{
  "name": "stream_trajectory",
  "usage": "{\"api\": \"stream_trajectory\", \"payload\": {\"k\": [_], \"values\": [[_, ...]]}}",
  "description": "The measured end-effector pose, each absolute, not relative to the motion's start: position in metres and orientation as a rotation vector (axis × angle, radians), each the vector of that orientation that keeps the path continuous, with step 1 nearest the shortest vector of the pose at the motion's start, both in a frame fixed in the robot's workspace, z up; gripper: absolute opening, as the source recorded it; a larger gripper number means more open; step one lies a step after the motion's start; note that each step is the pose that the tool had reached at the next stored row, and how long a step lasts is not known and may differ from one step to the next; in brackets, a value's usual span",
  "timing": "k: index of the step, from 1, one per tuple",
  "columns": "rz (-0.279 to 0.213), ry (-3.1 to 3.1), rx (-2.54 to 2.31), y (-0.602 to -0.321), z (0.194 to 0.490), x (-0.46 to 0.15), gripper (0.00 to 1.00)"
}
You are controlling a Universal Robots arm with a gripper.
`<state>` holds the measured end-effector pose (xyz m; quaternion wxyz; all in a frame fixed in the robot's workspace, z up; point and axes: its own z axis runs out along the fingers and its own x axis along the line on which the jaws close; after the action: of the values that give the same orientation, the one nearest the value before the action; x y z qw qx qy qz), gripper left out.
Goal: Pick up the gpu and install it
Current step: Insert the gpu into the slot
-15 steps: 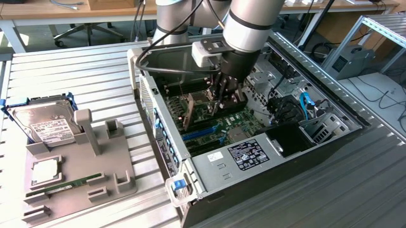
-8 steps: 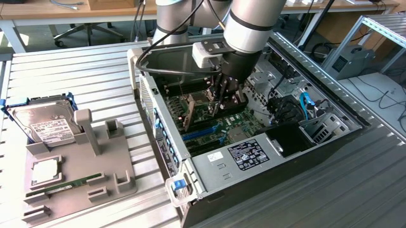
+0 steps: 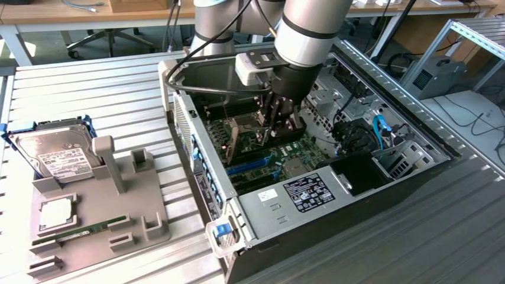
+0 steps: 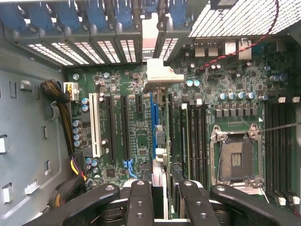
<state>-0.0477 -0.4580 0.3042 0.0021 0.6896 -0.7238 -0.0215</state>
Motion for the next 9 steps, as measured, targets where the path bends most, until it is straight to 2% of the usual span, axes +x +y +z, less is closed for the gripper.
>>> {"api": "stream_trajectory", "payload": {"k": [9], "values": [[-0.067, -2.271, 2.164, -0.4580, 0.3042, -0.0493, 0.27]]}}
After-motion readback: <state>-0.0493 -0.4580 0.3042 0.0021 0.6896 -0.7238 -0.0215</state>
